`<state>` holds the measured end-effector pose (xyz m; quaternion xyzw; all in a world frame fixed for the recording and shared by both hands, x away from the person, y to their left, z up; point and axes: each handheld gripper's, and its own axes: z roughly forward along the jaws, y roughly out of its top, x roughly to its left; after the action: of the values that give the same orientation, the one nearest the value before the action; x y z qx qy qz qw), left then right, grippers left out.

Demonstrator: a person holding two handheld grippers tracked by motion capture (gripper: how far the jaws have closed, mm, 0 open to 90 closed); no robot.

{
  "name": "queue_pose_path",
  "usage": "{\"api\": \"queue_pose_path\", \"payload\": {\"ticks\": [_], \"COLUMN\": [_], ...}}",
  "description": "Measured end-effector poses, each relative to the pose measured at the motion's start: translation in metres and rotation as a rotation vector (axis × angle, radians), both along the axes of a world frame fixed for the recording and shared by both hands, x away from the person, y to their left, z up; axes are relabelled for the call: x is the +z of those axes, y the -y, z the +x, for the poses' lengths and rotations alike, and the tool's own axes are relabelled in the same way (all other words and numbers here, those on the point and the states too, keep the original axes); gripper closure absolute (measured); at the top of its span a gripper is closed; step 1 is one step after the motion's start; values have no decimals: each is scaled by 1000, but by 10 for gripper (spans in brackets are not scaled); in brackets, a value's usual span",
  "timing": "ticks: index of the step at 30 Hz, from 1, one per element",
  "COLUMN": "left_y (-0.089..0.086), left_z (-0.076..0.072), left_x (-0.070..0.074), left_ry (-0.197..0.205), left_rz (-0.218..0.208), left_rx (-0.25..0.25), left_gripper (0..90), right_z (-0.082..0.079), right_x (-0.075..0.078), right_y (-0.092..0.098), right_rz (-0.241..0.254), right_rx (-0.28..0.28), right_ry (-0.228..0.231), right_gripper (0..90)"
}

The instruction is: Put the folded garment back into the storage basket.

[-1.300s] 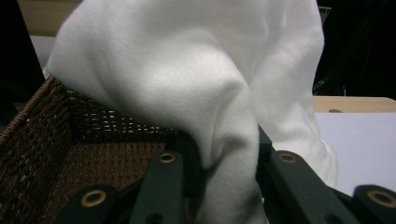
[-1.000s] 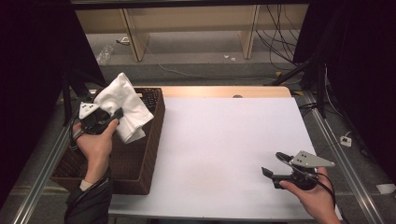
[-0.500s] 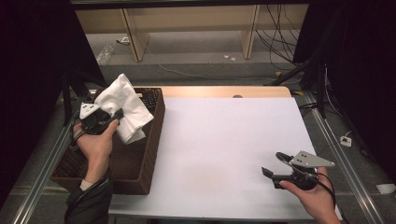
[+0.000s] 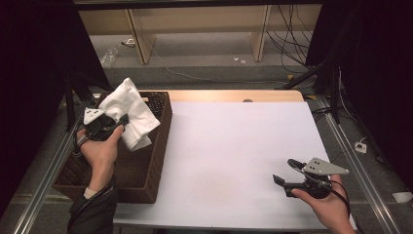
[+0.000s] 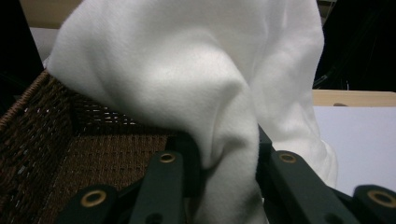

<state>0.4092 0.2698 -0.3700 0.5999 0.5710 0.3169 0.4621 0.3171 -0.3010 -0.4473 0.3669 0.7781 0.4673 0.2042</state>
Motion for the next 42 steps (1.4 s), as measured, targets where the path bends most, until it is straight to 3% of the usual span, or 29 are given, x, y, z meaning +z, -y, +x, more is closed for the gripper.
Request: {"api": "queue_pose_path", "payload": {"ticks": [42], "left_y": [-2], "left_z": [3], "left_x": [-7], "left_ry": [-26], "left_rz": [-2], "left_rx": [5], "left_gripper": [736], "right_z": [0], "right_x": [-1], "right_y": [0], "right_rz": [4], "right_rx": [2], "right_ry": [2], "right_gripper": [187]}}
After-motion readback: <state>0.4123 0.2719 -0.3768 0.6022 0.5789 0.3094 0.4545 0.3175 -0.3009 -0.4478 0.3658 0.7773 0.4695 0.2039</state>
